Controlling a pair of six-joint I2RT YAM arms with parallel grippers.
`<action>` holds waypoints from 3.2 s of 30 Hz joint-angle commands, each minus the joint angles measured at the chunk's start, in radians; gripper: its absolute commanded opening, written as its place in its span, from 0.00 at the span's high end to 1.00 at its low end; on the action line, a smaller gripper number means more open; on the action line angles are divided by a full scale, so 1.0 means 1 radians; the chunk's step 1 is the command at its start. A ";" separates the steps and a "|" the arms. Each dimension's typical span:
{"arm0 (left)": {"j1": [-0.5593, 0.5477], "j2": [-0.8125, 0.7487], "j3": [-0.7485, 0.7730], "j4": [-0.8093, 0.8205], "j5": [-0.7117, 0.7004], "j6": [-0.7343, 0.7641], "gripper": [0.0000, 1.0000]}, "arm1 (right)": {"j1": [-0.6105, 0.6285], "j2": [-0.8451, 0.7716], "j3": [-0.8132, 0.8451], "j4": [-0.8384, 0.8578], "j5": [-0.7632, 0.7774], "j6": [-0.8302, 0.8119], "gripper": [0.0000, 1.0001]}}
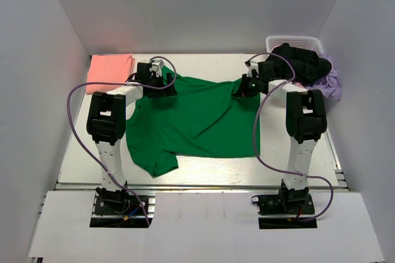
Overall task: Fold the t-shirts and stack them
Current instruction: Flatten out the tshirt
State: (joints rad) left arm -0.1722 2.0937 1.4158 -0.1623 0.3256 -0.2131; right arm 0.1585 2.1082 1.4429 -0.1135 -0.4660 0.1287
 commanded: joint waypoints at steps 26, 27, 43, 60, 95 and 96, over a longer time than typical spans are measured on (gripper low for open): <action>0.007 -0.060 -0.032 -0.042 -0.002 0.012 0.00 | 0.064 -0.020 0.028 -0.077 0.084 -0.345 0.56; 0.007 -0.060 -0.032 -0.042 -0.002 0.012 0.00 | 0.067 -0.017 0.028 -0.072 0.082 -0.345 0.56; 0.007 -0.061 -0.032 -0.042 -0.011 0.012 0.00 | 0.085 0.088 0.179 -0.192 0.104 -0.360 0.56; 0.007 -0.182 0.017 -0.016 0.012 0.012 0.00 | 0.079 -0.071 0.214 -0.397 0.274 -0.087 1.00; 0.007 -0.305 -0.141 -0.032 0.001 0.021 0.00 | 0.081 -0.113 -0.015 -0.252 0.179 -0.095 0.49; 0.007 -0.305 -0.141 -0.032 0.001 0.021 0.00 | 0.081 -0.116 -0.013 -0.249 0.168 -0.097 0.49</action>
State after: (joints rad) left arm -0.1715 1.8435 1.2800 -0.2024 0.3252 -0.2020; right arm 0.2379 2.0373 1.4303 -0.4026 -0.2550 0.0273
